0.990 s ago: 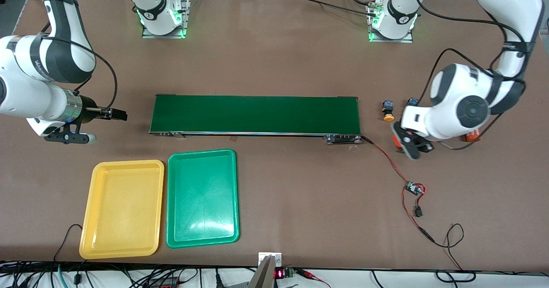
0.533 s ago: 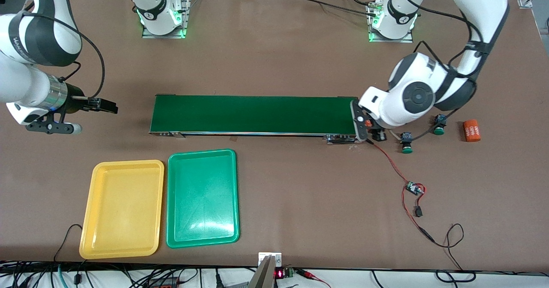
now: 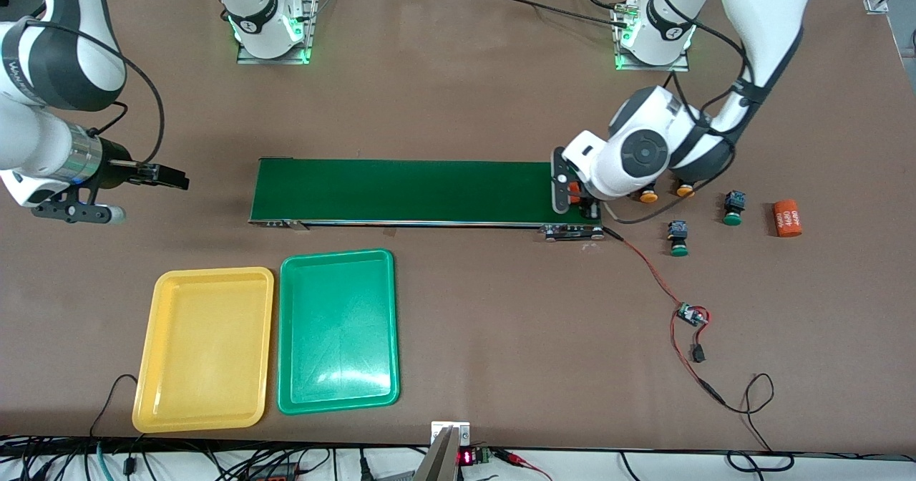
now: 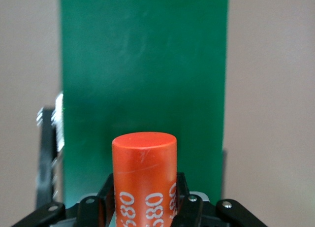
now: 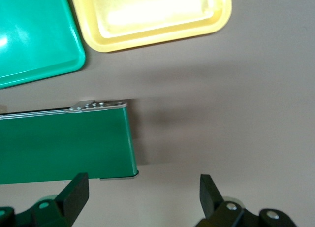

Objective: Sort buttons by color to trays
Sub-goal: 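Carry the battery onto the conveyor belt and open the left gripper, then raise the left gripper and move it back over the buttons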

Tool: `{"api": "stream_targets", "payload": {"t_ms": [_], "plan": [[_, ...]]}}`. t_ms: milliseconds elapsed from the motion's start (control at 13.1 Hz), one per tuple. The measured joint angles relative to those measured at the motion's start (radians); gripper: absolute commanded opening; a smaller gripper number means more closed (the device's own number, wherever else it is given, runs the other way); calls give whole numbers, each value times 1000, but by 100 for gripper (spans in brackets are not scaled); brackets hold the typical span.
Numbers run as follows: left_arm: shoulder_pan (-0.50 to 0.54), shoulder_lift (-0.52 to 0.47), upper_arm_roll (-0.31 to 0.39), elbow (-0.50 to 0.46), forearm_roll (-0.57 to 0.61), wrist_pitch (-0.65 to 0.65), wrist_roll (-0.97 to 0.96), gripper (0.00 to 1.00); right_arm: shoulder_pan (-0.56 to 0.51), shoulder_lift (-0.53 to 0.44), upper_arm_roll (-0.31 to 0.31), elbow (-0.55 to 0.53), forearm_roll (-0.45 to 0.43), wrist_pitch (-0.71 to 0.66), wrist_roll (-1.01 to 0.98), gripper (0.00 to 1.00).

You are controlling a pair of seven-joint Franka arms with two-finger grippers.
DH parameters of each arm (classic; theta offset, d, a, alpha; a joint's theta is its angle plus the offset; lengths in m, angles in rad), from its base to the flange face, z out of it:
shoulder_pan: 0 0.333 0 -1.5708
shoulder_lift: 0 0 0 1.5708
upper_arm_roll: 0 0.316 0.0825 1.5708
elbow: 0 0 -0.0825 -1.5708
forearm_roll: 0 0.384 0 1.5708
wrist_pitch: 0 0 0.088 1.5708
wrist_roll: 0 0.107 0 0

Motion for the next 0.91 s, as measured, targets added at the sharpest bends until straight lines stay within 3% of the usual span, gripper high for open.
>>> {"api": "stream_targets", "payload": {"t_ms": [76,152,228,304,685,913], "plan": [[-19,0,-1,-5,0,2,0,22,-16,-1,-1,0,0,-9,0,100],[-29,0,-1,-8,0,2,0,41,-31,-3,-2,1,0,-17,0,100],[-32,0,-1,-10,0,2,0,80,-43,-6,-3,4,0,-24,0,100],[-32,0,0,-10,0,2,0,100,-52,-11,-5,8,0,-30,1,100],[-24,-14,0,-1,19,-4,1,100,-112,-34,-10,12,0,-57,2,100],[-4,-69,3,48,19,-132,-43,100,-120,-32,-9,12,0,-57,1,100]]}}
